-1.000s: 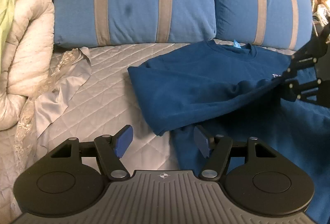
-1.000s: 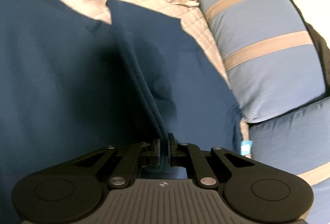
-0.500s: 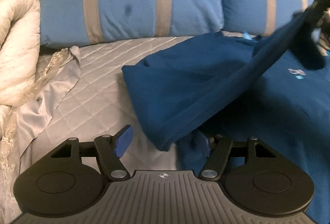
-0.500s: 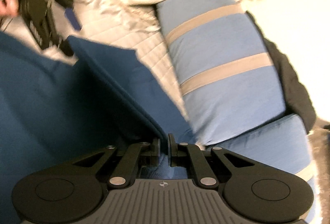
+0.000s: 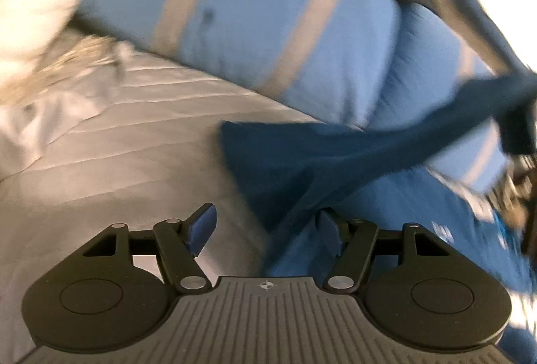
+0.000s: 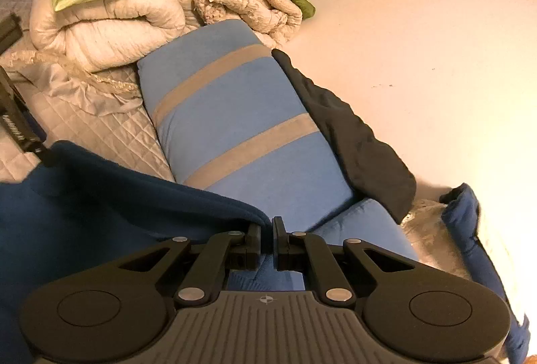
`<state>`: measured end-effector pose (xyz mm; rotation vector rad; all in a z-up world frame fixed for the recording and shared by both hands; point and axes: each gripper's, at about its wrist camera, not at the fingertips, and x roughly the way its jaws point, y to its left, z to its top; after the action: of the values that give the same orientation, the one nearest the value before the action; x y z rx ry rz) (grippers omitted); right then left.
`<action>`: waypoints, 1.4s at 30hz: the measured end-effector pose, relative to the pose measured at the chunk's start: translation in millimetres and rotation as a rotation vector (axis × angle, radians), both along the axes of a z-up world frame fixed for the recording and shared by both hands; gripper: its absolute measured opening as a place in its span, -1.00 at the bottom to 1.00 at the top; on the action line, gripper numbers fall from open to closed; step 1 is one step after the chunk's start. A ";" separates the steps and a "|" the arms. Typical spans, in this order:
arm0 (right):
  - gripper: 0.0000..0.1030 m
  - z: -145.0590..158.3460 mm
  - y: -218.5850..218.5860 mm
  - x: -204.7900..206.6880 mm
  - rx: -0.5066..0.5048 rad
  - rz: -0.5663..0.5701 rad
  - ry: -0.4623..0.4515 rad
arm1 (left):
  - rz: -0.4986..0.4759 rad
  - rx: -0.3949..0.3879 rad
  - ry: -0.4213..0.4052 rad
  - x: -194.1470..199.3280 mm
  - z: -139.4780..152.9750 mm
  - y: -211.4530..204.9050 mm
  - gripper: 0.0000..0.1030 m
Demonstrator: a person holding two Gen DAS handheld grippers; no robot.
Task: Fold clothes
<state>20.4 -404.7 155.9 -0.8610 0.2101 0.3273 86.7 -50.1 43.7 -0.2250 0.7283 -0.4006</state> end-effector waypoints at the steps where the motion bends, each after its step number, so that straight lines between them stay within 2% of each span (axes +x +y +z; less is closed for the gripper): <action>1: -0.84 0.3 -1.7 -0.1 0.001 -0.002 0.000 | -0.040 0.006 -0.009 -3.0 0.2 -3.4 0.27; 4: -0.83 0.7 -6.8 -1.7 0.019 -0.011 0.001 | -0.104 0.026 -0.006 -4.7 -4.4 -13.8 0.27; 6: -0.83 1.1 -9.6 -3.5 0.019 -0.013 0.005 | -0.131 0.077 -0.011 -2.3 -7.9 -22.1 0.27; 7: -0.83 1.2 -10.9 -4.1 0.017 -0.014 0.007 | -0.142 0.114 -0.014 -1.0 -9.9 -26.8 0.27; 11: -0.83 1.0 -20.1 -4.2 0.015 -0.024 0.027 | -0.149 0.363 -0.048 3.7 -20.0 -49.7 0.25; 13: -0.83 -1.0 -27.7 -3.7 0.014 -0.031 0.049 | -0.120 0.418 -0.063 3.5 -21.6 -52.6 0.19; 17: -0.83 -15.2 -47.5 -2.8 -0.012 -0.038 0.125 | -0.043 0.310 -0.037 2.7 -15.0 -34.4 -0.33; 20: -0.83 -33.9 -63.7 -3.8 -0.033 -0.042 0.209 | -0.039 0.323 -0.009 2.7 -14.9 -32.1 -0.44; 24: -0.84 -70.3 -82.0 -15.5 -0.023 -0.063 0.317 | -0.050 0.381 -0.015 0.8 -18.3 -39.1 -0.47; 26: -0.84 -88.5 -87.6 -25.3 -0.031 -0.078 0.337 | -0.052 0.395 -0.011 1.7 -20.2 -41.5 -0.47; 29: -0.84 -104.5 -90.6 -41.4 -0.071 -0.095 0.322 | -0.058 0.405 -0.003 3.1 -21.1 -42.4 -0.47; 33: -0.81 -109.6 -84.4 -79.8 -0.208 -0.079 0.230 | -0.060 0.423 -0.009 -0.5 -18.2 -42.2 -0.43; 34: -0.78 -113.6 -82.0 -94.1 -0.256 -0.064 0.217 | -0.065 0.428 -0.013 -2.0 -17.6 -42.1 -0.41; 35: -0.70 -121.5 -80.8 -108.2 -0.304 -0.042 0.231 | -0.073 0.436 -0.010 -3.3 -17.5 -41.6 -0.30; 37: -0.26 -140.2 -79.3 -134.8 -0.394 0.010 0.278 | -0.087 0.456 0.006 -7.3 -16.2 -39.9 -0.14; 38: 0.10 -148.4 -80.9 -145.3 -0.414 0.029 0.308 | -0.094 0.464 0.014 -10.3 -14.8 -38.8 -0.11; 39: 0.22 -154.7 -86.2 -151.0 -0.394 0.037 0.345 | -0.097 0.473 0.017 -15.0 -12.4 -37.6 -0.11; 42: 0.22 -162.3 -99.1 -147.2 -0.315 0.026 0.412 | -0.093 0.476 -0.007 -36.8 1.1 -29.0 -0.05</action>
<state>-126.7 -503.9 -6.4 -1.1016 0.6465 0.5037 50.0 -79.1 44.7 0.2592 0.8076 -0.3050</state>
